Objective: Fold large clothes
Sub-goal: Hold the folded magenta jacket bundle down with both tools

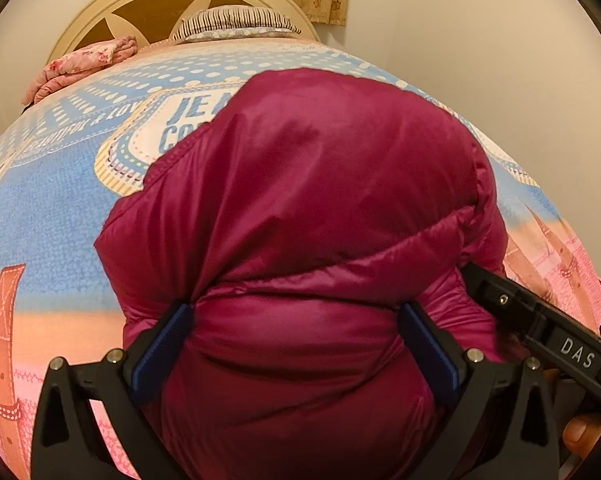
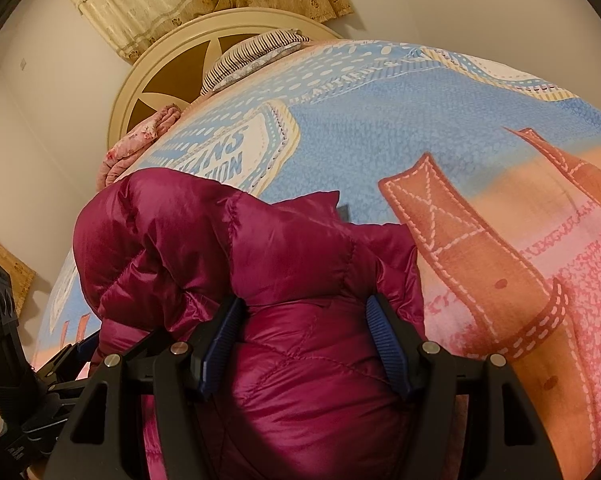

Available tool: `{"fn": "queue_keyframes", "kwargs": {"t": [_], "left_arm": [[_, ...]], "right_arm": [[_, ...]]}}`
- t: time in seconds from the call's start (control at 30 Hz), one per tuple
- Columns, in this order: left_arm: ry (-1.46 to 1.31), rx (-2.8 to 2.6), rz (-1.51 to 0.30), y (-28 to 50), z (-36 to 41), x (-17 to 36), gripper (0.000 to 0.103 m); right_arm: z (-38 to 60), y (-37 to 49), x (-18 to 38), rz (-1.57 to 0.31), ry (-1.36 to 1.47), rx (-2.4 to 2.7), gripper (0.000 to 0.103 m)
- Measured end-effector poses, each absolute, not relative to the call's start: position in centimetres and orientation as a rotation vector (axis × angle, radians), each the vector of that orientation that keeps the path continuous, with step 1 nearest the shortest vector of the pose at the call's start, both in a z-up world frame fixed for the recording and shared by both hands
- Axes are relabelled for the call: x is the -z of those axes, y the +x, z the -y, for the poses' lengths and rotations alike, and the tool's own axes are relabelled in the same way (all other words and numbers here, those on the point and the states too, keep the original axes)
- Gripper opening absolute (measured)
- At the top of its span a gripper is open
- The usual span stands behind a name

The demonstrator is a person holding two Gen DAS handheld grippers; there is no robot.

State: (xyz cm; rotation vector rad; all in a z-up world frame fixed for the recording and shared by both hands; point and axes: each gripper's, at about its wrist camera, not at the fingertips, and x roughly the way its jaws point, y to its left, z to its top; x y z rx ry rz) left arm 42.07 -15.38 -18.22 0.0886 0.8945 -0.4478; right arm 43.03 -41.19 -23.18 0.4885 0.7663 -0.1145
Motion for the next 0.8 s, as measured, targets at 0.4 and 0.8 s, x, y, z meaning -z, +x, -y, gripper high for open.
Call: {"fn": "queue_keyframes", "kwargs": {"t": [0.4,0.8], "left_arm": [[0.088,0.449,-0.896,42.2,15.42,18.23,0.103],[0.091,0.449,-0.896,42.19,15.34,18.27,0.103]], "right_arm": [[41.13,43.1,23.24,-0.766,0.49,0.114,0.067],[41.17,43.11,23.3,-0.767,0.489,0.115,0.067]]}}
